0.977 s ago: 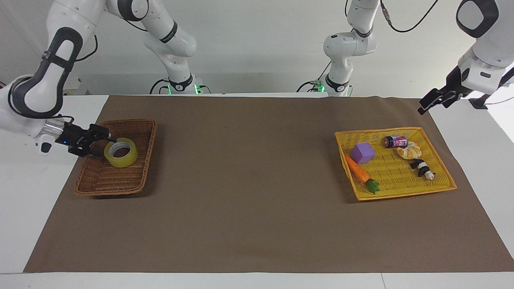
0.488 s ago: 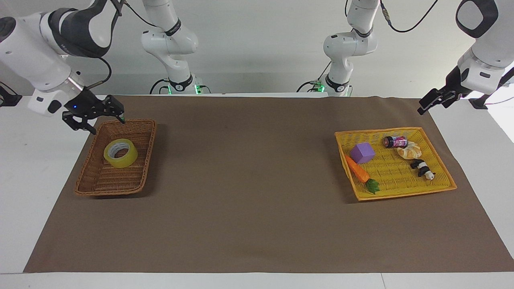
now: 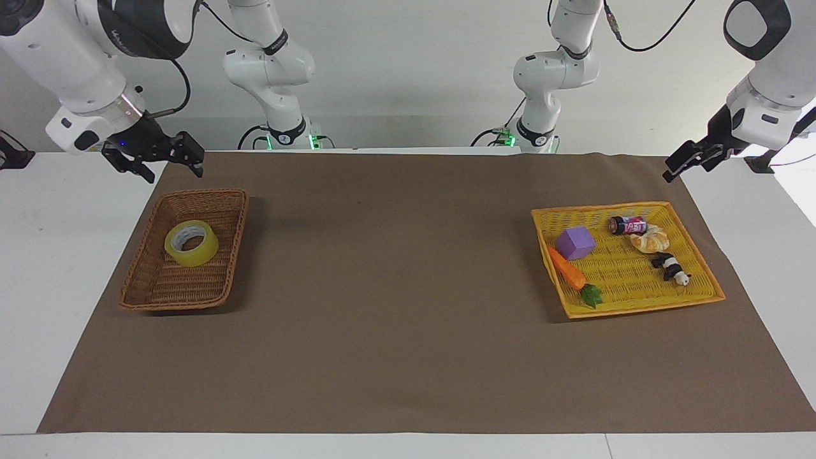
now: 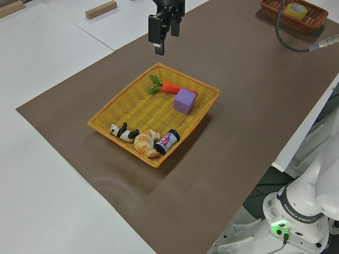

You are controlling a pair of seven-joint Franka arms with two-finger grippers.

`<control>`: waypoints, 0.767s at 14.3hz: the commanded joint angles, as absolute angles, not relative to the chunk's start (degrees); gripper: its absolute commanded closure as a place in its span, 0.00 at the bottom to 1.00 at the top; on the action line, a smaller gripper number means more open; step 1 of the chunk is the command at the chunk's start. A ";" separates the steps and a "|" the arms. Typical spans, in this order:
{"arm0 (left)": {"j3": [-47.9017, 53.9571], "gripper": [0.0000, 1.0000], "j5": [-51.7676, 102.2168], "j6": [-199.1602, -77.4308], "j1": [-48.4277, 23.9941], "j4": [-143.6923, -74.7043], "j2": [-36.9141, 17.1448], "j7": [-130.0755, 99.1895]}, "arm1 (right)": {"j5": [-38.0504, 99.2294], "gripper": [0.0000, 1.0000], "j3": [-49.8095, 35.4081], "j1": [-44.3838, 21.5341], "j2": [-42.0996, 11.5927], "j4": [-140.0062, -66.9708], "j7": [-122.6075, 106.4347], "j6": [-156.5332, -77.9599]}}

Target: Move tape to another basket

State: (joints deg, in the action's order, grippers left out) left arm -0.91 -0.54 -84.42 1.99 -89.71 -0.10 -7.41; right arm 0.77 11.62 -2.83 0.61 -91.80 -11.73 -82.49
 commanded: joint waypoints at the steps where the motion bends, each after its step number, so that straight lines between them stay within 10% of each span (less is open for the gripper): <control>1: -0.88 0.00 0.18 -85.43 2.20 -91.76 1.58 -6.86 | -0.62 0.00 11.51 -2.37 -2.46 -88.07 -8.71 -79.98; 11: -0.88 0.00 0.18 -85.43 2.20 -91.76 1.58 -6.86 | -1.76 0.00 9.14 0.79 -2.46 -87.36 -8.44 -79.01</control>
State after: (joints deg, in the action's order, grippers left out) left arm -0.91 -0.53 -84.42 1.99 -89.71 -0.10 -7.41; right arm -0.46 10.00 0.36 -2.23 -88.19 -9.32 -80.22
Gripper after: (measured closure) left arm 0.000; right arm 0.000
